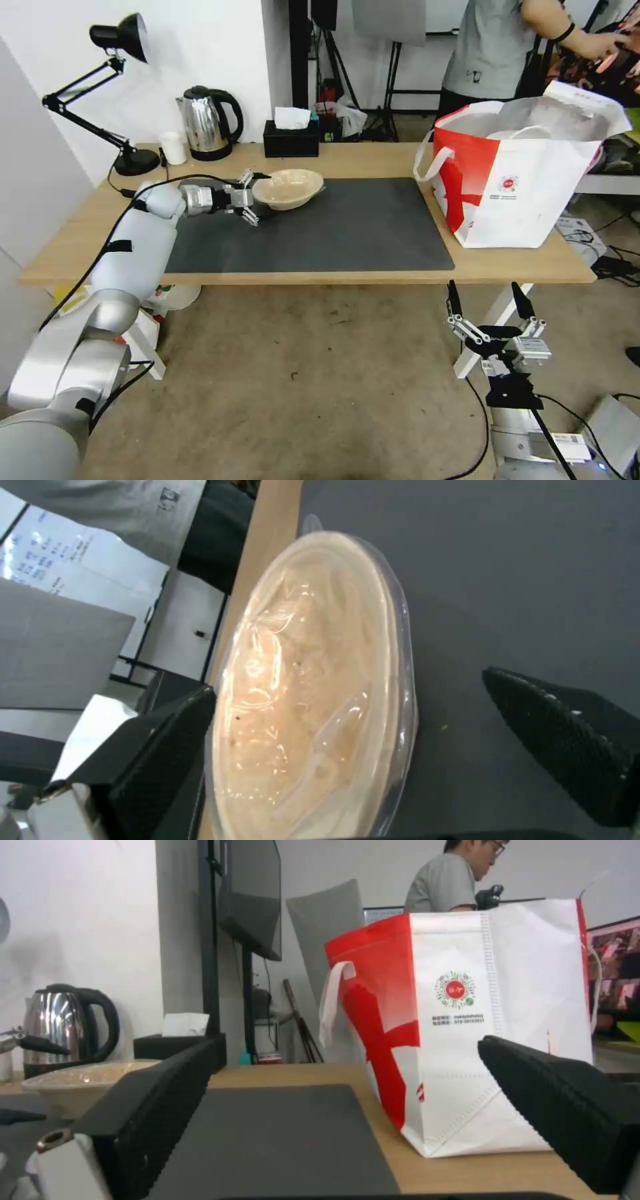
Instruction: Pick up the trash from the table and place it into the takeout bag.
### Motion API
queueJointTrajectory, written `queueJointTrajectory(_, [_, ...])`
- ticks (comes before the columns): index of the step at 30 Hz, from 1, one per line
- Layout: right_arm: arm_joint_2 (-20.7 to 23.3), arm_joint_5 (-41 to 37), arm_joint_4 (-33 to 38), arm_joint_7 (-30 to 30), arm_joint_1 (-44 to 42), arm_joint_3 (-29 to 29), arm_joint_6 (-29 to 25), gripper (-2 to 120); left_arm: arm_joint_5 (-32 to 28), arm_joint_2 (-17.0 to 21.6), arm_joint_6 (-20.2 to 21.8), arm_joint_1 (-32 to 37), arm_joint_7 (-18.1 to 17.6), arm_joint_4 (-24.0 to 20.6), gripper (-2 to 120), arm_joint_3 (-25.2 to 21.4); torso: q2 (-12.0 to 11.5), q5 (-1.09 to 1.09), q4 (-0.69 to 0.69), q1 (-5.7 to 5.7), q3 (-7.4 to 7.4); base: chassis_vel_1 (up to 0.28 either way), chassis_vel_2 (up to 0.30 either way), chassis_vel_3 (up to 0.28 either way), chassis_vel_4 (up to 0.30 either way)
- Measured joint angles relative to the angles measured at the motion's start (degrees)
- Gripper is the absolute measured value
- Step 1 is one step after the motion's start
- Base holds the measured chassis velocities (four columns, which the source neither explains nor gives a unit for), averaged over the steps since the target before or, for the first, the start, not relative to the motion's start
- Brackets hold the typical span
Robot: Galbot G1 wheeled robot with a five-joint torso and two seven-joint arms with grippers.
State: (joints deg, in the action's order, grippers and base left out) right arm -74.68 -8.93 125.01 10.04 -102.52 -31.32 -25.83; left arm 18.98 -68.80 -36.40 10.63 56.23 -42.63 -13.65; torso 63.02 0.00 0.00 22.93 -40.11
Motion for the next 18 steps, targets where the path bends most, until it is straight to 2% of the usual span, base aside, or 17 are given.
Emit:
queueJointTrajectory(9, [0.0, 0.0, 0.0, 0.0, 0.0, 0.0, 0.0, 100, 1.4, -1.6, 0.1, -0.8, 0.0, 2.1, 100, -0.7, 0.0, 0.0, 0.0, 0.0, 0.0, 0.0, 0.0, 0.0, 0.0])
queueJointTrajectory(12, [0.0, 0.0, 0.0, 0.0, 0.0, 0.0, 0.0, 100, 2.0, -2.6, 0.4, -1.3, 0.1, 3.5, 89, -1.2, 0.0, -0.01, 0.0, -0.01, 0.0, 0.0, 0.0, 0.0, 0.0])
queueJointTrajectory(13, [0.0, 0.0, 0.0, 0.0, 0.0, 0.0, 0.0, 100, 2.0, -2.6, 0.4, -1.3, 0.1, 3.5, 89, -1.2, 0.0, -0.01, 0.0, -0.01, 0.0, 0.0, 0.0, 0.0, 0.0])
queueJointTrajectory(17, [0.0, 0.0, 0.0, 0.0, 0.0, 0.0, 0.0, 100, 3.1, -3.3, 0.6, -2.1, 0.4, 5.1, 73, -2.0, 0.0, 0.0, 0.0, 0.0, 0.0, 0.0, 0.0, 0.0, 0.0])
queueJointTrajectory(18, [0.0, 0.0, 0.0, 0.0, 0.0, 0.0, 0.0, 100, 3.1, -3.3, 0.6, -2.1, 0.4, 5.1, 73, -2.0, 0.0, 0.0, 0.0, 0.0, 0.0, 0.0, 0.0, 0.0, 0.0])
